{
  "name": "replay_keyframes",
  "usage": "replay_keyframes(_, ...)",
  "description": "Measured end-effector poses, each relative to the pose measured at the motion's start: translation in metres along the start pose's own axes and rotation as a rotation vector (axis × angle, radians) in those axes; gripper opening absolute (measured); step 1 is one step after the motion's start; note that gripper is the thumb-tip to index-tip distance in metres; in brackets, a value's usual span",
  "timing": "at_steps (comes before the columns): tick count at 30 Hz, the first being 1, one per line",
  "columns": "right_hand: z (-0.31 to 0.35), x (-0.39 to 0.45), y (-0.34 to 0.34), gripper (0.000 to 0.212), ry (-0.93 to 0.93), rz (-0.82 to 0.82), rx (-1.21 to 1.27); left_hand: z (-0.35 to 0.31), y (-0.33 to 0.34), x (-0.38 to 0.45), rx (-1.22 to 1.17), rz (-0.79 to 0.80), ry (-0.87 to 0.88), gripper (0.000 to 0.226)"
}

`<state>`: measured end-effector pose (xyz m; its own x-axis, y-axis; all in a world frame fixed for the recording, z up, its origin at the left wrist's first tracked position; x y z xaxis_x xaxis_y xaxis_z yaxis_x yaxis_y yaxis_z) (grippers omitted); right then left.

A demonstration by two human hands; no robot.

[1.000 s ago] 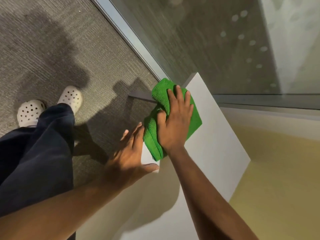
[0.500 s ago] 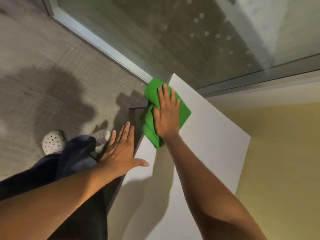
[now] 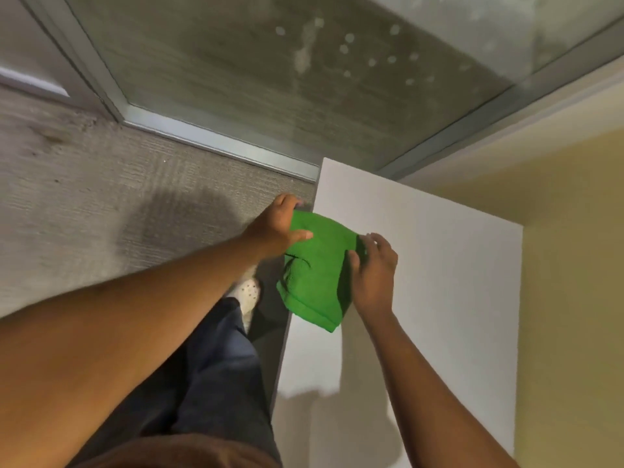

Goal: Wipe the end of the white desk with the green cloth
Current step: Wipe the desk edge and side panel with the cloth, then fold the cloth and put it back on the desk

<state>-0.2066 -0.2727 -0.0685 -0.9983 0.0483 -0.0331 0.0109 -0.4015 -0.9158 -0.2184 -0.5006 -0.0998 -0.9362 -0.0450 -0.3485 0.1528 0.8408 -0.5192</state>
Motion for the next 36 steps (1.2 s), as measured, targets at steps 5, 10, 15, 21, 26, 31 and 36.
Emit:
replay_keyframes(5, -0.017, 0.011, 0.0, 0.048, 0.191, 0.081, 0.119, -0.004, 0.014, 0.034, 0.012, 0.266, -0.21, 0.082)
replay_keyframes(10, -0.022, 0.025, -0.005, 0.021, 0.278, 0.144, 0.142, -0.012, 0.003, 0.042, 0.215, 0.221, -0.224, 0.061)
replay_keyframes(15, -0.026, 0.016, -0.039, 0.02, 0.362, 0.093, 0.305, -0.054, -0.009, 0.033, 0.404, 0.148, 0.005, 0.028)
replay_keyframes(21, -0.042, -0.024, -0.133, 0.038, 0.466, -0.25, 0.559, -0.157, -0.013, 0.021, 0.446, 0.213, 0.419, 0.007)
replay_keyframes(26, -0.057, -0.078, -0.201, 0.021, 0.444, -0.582, 0.476, -0.243, -0.012, -0.004, 0.275, 0.144, 0.929, 0.012)
replay_keyframes(31, -0.064, -0.132, -0.166, 0.024, 0.477, -0.597, 0.253, -0.224, 0.029, -0.015, 0.451, 0.302, 1.167, 0.019)
replay_keyframes(36, -0.056, -0.168, -0.086, 0.016, 0.658, -0.356, 0.238, -0.157, 0.07, -0.017, 0.74, 0.632, 1.209, 0.019)
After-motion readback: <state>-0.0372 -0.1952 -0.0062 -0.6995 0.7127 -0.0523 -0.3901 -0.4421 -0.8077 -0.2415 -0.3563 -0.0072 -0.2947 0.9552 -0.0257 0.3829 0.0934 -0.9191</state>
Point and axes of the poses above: each hand's wrist, its own x-axis towards the middle knuckle, its own y-axis out of the palm, z = x × y, the point moved 7 cm from there along x, towards the middle knuckle, and after that the axes turned 9 degrees about -z, right-handed, at the moved point
